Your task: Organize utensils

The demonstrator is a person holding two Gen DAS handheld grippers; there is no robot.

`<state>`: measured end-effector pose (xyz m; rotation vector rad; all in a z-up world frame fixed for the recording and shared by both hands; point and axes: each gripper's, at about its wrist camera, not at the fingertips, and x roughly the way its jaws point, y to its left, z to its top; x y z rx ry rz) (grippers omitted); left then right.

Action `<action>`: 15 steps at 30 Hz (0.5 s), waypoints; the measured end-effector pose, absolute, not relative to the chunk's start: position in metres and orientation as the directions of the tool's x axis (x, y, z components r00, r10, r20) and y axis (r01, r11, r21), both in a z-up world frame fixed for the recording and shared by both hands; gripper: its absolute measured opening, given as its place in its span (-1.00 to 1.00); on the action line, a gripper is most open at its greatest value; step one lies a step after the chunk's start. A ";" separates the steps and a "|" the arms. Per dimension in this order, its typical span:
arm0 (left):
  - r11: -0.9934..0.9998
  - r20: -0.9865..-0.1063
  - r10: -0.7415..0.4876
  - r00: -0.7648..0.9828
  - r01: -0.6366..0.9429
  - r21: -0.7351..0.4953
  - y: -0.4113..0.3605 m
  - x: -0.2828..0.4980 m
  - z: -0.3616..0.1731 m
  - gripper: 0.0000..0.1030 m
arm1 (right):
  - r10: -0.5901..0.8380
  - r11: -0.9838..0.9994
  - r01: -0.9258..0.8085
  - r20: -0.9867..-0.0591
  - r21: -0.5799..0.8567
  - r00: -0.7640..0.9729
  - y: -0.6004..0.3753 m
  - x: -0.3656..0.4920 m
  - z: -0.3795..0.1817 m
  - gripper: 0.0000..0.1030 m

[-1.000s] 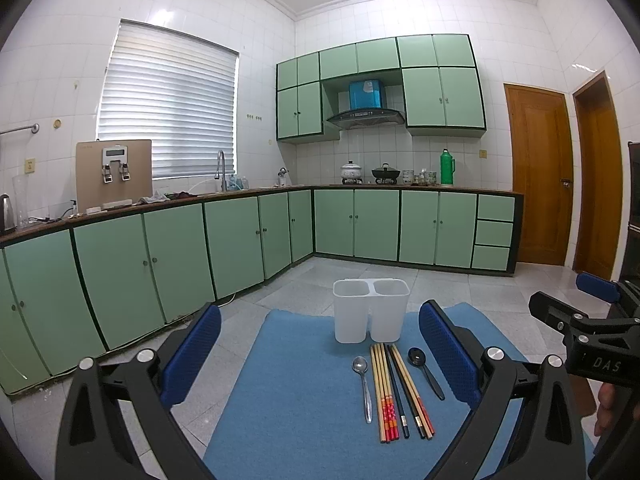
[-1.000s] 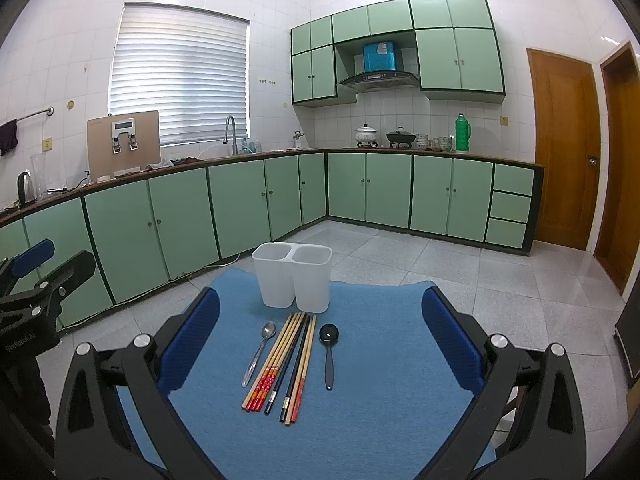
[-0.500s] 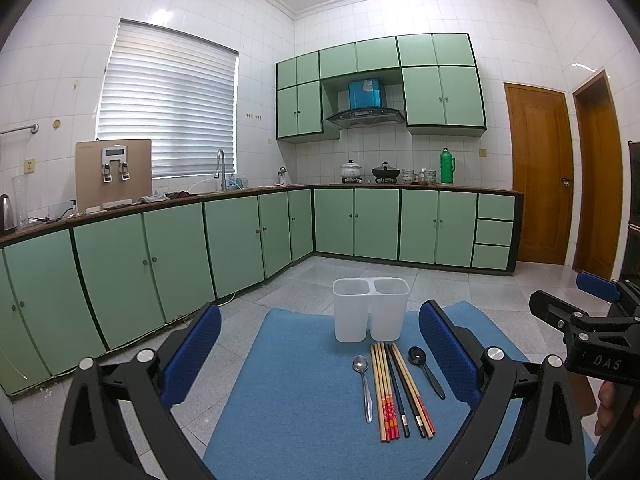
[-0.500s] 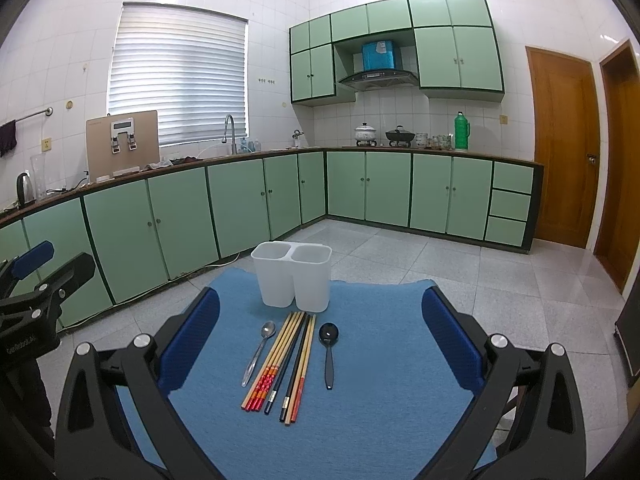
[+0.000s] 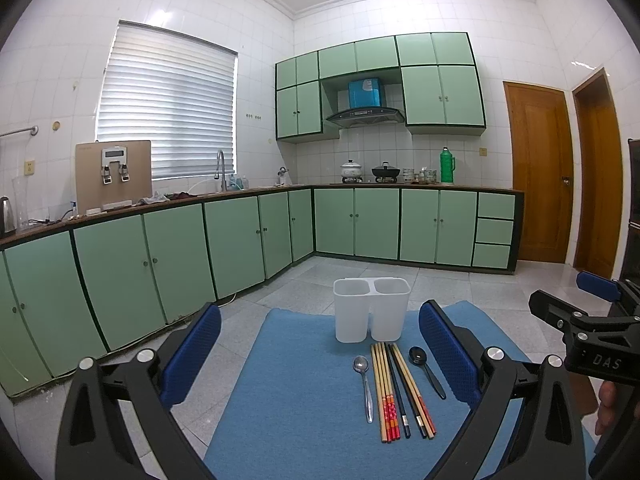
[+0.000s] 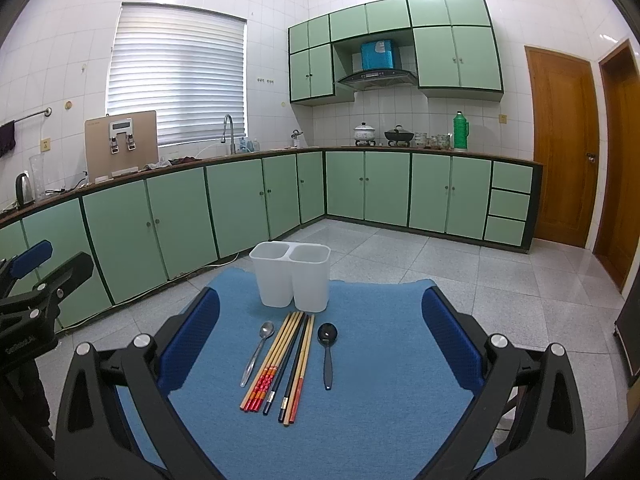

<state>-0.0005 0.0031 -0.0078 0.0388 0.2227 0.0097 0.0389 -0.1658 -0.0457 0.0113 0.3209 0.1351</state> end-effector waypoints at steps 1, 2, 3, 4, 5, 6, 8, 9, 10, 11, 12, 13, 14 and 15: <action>0.999 -0.220 0.014 0.975 -0.006 0.039 0.003 -0.001 -0.008 0.88 | 0.133 0.991 -0.129 -0.314 0.033 0.940 -0.166 0.040 -0.046 0.90; 0.999 -0.220 0.015 0.975 -0.007 0.040 0.000 0.000 -0.007 0.88 | 0.132 0.991 -0.128 -0.314 0.034 0.940 -0.167 0.040 -0.046 0.90; 0.999 -0.221 0.015 0.975 -0.007 0.040 -0.001 -0.001 -0.005 0.88 | 0.132 0.991 -0.128 -0.314 0.035 0.940 -0.167 0.040 -0.046 0.90; 0.999 -0.221 0.016 0.975 -0.007 0.040 -0.001 -0.001 -0.006 0.88 | 0.133 0.991 -0.128 -0.314 0.035 0.940 -0.168 0.040 -0.046 0.90; 0.999 -0.220 0.016 0.975 -0.007 0.040 -0.001 -0.001 -0.005 0.88 | 0.133 0.991 -0.129 -0.314 0.035 0.940 -0.168 0.041 -0.046 0.90; 0.999 -0.220 0.016 0.975 -0.007 0.041 -0.001 -0.001 -0.005 0.88 | 0.133 0.991 -0.129 -0.314 0.034 0.940 -0.168 0.041 -0.046 0.90; 0.999 -0.220 0.016 0.975 -0.007 0.040 -0.001 0.000 -0.005 0.88 | 0.132 0.991 -0.128 -0.313 0.034 0.940 -0.168 0.041 -0.046 0.90; 0.999 -0.220 0.016 0.975 -0.007 0.041 -0.001 0.000 -0.005 0.88 | 0.132 0.991 -0.128 -0.314 0.034 0.940 -0.168 0.041 -0.046 0.90; 0.999 -0.220 0.016 0.975 -0.007 0.041 -0.002 0.000 -0.005 0.88 | 0.132 0.991 -0.128 -0.313 0.035 0.940 -0.168 0.041 -0.046 0.90; 0.999 -0.220 0.016 0.975 -0.007 0.041 -0.002 0.000 -0.005 0.88 | 0.132 0.991 -0.127 -0.313 0.035 0.940 -0.169 0.041 -0.046 0.90; 0.999 -0.220 0.016 0.975 -0.007 0.042 -0.002 0.000 -0.005 0.88 | 0.132 0.991 -0.128 -0.313 0.035 0.940 -0.168 0.041 -0.046 0.90; 0.999 -0.221 0.017 0.975 -0.008 0.042 -0.002 0.000 -0.005 0.88 | 0.133 0.991 -0.128 -0.314 0.034 0.940 -0.168 0.041 -0.046 0.91; 0.999 -0.221 0.017 0.975 -0.008 0.041 -0.002 0.000 -0.005 0.88 | 0.132 0.991 -0.128 -0.313 0.034 0.940 -0.168 0.041 -0.046 0.91; 0.999 -0.221 0.016 0.975 -0.007 0.042 -0.002 0.000 -0.005 0.88 | 0.131 0.991 -0.127 -0.313 0.034 0.941 -0.168 0.041 -0.046 0.91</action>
